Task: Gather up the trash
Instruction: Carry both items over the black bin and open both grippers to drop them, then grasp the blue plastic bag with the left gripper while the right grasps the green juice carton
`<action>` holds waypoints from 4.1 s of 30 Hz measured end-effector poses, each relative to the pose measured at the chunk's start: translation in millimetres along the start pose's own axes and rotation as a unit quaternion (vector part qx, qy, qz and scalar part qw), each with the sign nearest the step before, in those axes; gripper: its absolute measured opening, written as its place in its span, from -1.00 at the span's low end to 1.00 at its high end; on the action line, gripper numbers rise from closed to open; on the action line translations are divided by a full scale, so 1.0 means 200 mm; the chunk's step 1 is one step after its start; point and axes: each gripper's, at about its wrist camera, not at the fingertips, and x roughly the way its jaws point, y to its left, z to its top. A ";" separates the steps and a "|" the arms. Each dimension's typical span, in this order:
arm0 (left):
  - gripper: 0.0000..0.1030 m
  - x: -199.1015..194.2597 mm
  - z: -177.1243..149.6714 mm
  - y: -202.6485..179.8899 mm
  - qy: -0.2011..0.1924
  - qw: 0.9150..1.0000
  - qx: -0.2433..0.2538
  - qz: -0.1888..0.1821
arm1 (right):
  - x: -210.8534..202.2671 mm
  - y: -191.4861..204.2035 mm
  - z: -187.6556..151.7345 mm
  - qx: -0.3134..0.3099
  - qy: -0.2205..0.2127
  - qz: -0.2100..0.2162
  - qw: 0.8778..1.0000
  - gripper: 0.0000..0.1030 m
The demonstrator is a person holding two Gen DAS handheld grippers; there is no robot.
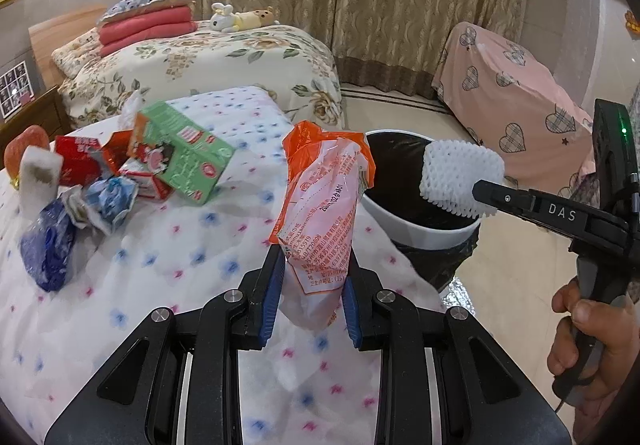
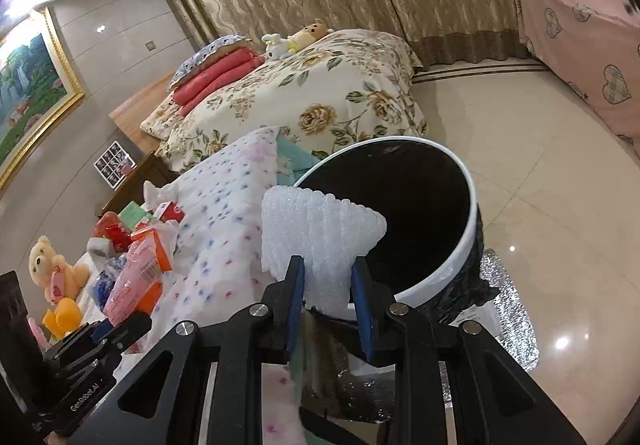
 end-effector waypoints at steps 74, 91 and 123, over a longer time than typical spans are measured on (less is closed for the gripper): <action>0.37 -0.11 -0.14 0.47 0.007 0.989 -0.131 0.066 | 0.17 0.42 -0.07 -0.068 0.061 0.084 0.992 0.59; 0.41 -0.21 -0.26 0.79 0.006 0.973 -0.198 0.122 | 0.36 0.71 -0.11 -0.125 0.094 0.116 0.981 0.59; -0.26 -0.09 -0.12 1.02 0.005 0.975 -0.186 0.117 | 0.66 0.96 -0.01 -0.194 0.121 0.158 0.960 -0.25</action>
